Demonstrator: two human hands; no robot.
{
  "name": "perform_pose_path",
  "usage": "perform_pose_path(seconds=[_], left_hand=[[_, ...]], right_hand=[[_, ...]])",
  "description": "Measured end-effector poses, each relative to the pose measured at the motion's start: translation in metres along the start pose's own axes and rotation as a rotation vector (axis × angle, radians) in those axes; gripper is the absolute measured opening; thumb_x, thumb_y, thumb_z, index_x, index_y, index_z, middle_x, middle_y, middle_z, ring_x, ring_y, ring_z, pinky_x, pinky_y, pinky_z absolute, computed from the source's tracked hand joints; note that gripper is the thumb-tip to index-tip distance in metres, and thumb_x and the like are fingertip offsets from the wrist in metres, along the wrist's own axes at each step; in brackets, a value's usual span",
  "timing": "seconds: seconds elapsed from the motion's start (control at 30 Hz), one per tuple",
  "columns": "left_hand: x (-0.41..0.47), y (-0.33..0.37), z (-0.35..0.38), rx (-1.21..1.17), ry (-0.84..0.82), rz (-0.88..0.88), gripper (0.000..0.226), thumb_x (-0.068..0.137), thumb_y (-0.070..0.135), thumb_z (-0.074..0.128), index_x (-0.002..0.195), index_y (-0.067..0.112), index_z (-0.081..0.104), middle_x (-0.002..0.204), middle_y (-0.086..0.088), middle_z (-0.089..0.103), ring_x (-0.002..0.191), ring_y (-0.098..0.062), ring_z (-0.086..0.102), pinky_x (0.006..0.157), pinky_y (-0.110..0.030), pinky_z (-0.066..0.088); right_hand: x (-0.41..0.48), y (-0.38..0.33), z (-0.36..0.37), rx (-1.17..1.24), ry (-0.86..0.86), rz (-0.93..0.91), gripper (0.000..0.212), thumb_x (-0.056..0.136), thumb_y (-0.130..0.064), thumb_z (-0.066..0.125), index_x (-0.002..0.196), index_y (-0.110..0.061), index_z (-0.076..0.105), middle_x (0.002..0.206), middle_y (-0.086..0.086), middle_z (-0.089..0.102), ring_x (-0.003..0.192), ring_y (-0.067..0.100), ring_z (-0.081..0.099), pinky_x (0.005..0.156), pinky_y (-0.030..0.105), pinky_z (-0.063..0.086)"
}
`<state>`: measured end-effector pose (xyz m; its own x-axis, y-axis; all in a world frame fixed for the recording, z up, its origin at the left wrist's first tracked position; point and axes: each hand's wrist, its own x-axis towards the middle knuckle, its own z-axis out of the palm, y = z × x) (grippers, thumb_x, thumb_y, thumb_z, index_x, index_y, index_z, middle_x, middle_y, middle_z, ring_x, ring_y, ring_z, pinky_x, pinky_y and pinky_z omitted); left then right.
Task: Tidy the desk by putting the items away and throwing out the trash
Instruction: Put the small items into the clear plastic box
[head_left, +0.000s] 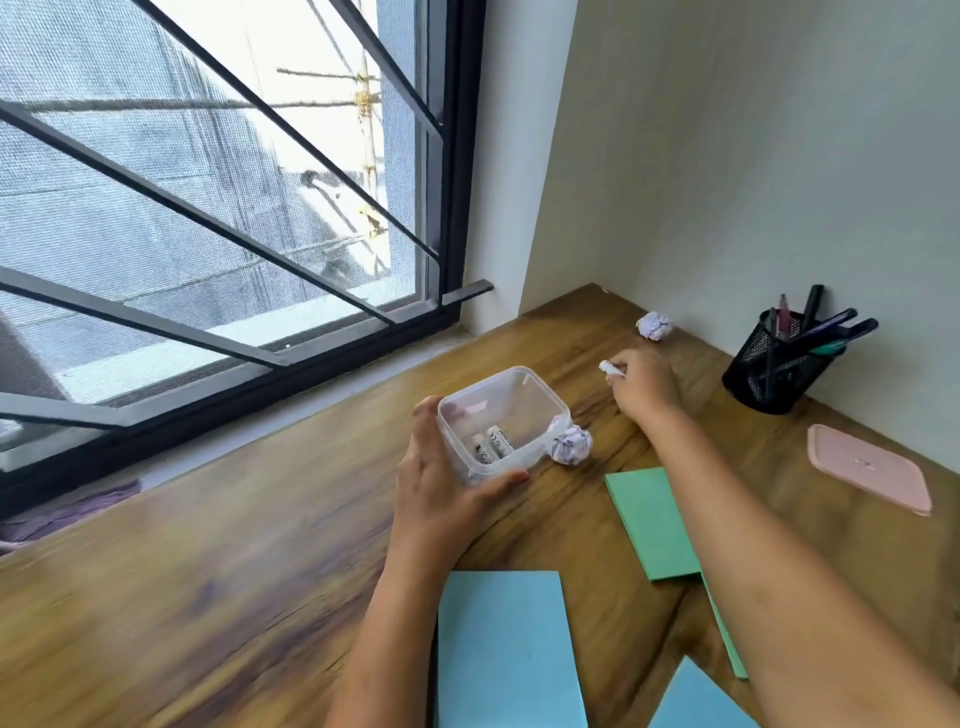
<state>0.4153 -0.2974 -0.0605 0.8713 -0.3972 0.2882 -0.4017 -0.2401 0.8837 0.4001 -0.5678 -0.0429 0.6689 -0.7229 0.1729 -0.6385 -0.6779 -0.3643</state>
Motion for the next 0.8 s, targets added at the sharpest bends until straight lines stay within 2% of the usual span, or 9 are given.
perform_pose_path(seconds=[0.1,0.2,0.27,0.33,0.4,0.57,0.63,0.7,0.8], left_hand=[[-0.001,0.001,0.0,-0.002,0.0,-0.001,0.088,0.055,0.043,0.088,0.122,0.03,0.033,0.119,0.012,0.054,0.101,-0.013,0.06,0.083,-0.026,0.048],[0.0,0.001,-0.001,0.005,-0.004,0.004,0.089,0.055,0.043,0.088,0.123,0.029,0.032,0.12,0.011,0.054,0.101,-0.013,0.059,0.082,-0.026,0.048],[-0.001,0.001,-0.001,0.005,-0.003,0.004,0.09,0.055,0.044,0.088,0.124,0.029,0.032,0.121,0.011,0.054,0.102,-0.013,0.06,0.084,-0.028,0.049],[-0.001,0.0,0.0,-0.002,0.004,0.002,0.091,0.055,0.042,0.088,0.125,0.028,0.032,0.121,0.009,0.056,0.103,-0.014,0.06,0.086,-0.029,0.049],[-0.001,0.0,-0.001,-0.007,0.005,0.004,0.091,0.055,0.041,0.088,0.125,0.028,0.032,0.12,0.008,0.056,0.103,-0.013,0.06,0.085,-0.024,0.046],[-0.001,0.002,-0.001,-0.007,0.011,-0.007,0.094,0.057,0.039,0.087,0.126,0.028,0.025,0.117,0.005,0.054,0.099,-0.017,0.058,0.08,-0.027,0.044],[-0.001,0.003,-0.001,-0.019,0.019,-0.01,0.093,0.056,0.042,0.086,0.123,0.032,0.022,0.112,0.002,0.057,0.093,-0.019,0.061,0.076,-0.029,0.048],[-0.001,0.002,-0.002,-0.039,0.024,-0.003,0.09,0.058,0.045,0.083,0.121,0.031,0.021,0.106,0.0,0.061,0.084,-0.018,0.064,0.068,-0.019,0.049],[0.0,-0.001,-0.002,-0.041,0.038,-0.007,0.088,0.061,0.037,0.083,0.123,0.025,0.023,0.103,0.002,0.062,0.08,-0.015,0.063,0.061,-0.011,0.041]], right_hand=[[-0.01,-0.016,-0.009,0.113,-0.06,0.065,0.022,0.091,-0.018,0.059,0.106,-0.003,0.068,0.11,0.015,0.066,0.102,0.031,0.06,0.085,0.034,0.047],[-0.03,-0.048,-0.039,0.572,-0.131,0.124,0.024,0.089,-0.019,0.065,0.109,-0.006,0.067,0.094,0.004,0.068,0.089,0.019,0.063,0.083,0.035,0.052],[-0.052,-0.07,-0.067,0.938,-0.229,0.086,0.024,0.086,-0.007,0.067,0.11,-0.001,0.065,0.082,0.004,0.066,0.073,0.014,0.063,0.07,0.028,0.058],[-0.073,-0.086,-0.09,1.064,-0.345,0.01,0.022,0.085,0.0,0.066,0.106,-0.001,0.062,0.079,0.007,0.066,0.065,0.013,0.064,0.057,0.02,0.057],[-0.089,-0.101,-0.103,0.908,-0.404,-0.057,0.021,0.083,0.0,0.068,0.103,-0.004,0.063,0.081,0.009,0.067,0.066,0.015,0.066,0.055,0.021,0.055],[-0.115,-0.135,-0.081,0.084,-0.301,-0.178,0.01,0.082,-0.017,0.071,0.091,-0.015,0.069,0.088,0.003,0.068,0.08,0.019,0.065,0.072,0.028,0.054],[-0.122,-0.146,-0.068,-0.048,-0.248,-0.21,0.002,0.083,-0.013,0.067,0.083,-0.012,0.065,0.085,0.005,0.064,0.076,0.022,0.06,0.063,0.026,0.049],[-0.125,-0.151,-0.055,-0.116,-0.228,-0.235,0.02,0.083,-0.004,0.062,0.068,-0.009,0.05,0.078,0.006,0.052,0.069,0.024,0.051,0.055,0.024,0.038],[-0.128,-0.157,-0.046,-0.129,-0.215,-0.247,0.009,0.086,0.001,0.053,0.084,-0.008,0.055,0.089,0.007,0.044,0.071,0.023,0.045,0.061,0.025,0.036]])
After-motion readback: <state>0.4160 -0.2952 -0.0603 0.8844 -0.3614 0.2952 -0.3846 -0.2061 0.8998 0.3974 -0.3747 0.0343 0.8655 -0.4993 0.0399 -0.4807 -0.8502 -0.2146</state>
